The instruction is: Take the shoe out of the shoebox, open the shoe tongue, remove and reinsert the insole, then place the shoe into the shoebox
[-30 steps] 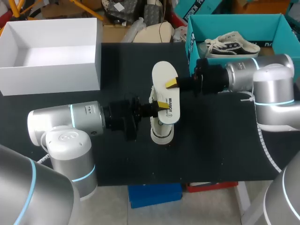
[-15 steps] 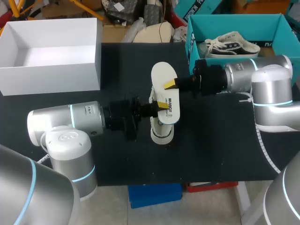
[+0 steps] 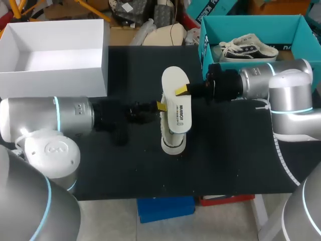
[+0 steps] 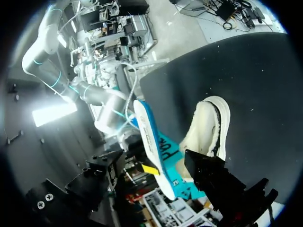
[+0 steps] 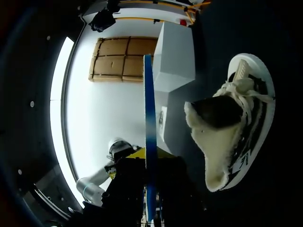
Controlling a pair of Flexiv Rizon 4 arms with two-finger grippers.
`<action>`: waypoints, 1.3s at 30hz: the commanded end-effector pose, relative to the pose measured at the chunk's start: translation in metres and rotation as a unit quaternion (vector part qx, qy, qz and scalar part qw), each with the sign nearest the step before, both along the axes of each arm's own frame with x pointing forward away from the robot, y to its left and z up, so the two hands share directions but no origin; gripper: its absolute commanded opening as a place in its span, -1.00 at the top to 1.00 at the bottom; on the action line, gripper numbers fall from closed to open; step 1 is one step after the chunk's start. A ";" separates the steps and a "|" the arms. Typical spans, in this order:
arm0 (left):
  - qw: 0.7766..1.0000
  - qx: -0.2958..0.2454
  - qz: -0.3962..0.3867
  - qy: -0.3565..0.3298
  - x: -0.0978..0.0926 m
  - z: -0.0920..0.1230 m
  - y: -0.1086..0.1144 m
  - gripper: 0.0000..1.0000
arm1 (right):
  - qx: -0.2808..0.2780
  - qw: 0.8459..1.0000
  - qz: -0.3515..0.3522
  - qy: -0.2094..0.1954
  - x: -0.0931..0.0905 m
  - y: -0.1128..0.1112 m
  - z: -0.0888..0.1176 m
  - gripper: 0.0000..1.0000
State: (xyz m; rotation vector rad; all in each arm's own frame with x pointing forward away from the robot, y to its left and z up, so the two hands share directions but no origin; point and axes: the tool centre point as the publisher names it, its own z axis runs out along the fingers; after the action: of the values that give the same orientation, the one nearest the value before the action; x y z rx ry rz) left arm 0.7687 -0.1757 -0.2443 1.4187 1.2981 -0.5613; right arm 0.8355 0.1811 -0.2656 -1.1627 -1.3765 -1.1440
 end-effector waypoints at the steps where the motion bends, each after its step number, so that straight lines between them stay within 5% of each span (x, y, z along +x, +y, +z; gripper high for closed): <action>1: 0.969 0.244 -0.022 -0.024 -0.017 0.020 0.021 -1.00 | -0.001 1.000 -0.001 0.000 0.000 0.001 0.000 1.00; 5: 0.936 0.339 -0.048 -0.079 -0.029 0.031 0.024 -1.00 | -0.001 1.000 -0.001 0.000 0.000 0.001 0.000 1.00; 22: 0.936 0.339 -0.048 -0.079 -0.029 0.031 0.024 -1.00 | -0.001 1.000 -0.001 0.000 0.000 0.001 0.000 1.00; 24: 0.914 0.406 -0.015 0.009 -0.025 0.026 0.007 -1.00 | -0.001 1.000 -0.001 0.000 0.000 0.001 0.000 1.00; 29: 0.865 0.469 0.064 0.163 -0.024 0.025 -0.014 -1.00 | -0.001 1.000 -0.001 0.000 0.000 0.001 0.000 1.00; 33: 0.841 0.502 0.120 0.164 -0.027 0.039 -0.020 -1.00 | -0.001 1.000 -0.001 0.000 0.000 0.001 0.000 1.00; 39: 0.841 0.502 0.120 0.164 -0.027 0.039 -0.020 -1.00 | -0.001 1.000 -0.001 0.000 0.000 0.001 0.000 1.00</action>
State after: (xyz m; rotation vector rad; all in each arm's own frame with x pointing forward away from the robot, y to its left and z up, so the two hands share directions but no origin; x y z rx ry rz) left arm 0.7432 -0.1898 -0.2052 1.8167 1.6456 -0.4558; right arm 0.8355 0.1812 -0.2656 -1.1627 -1.3764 -1.1440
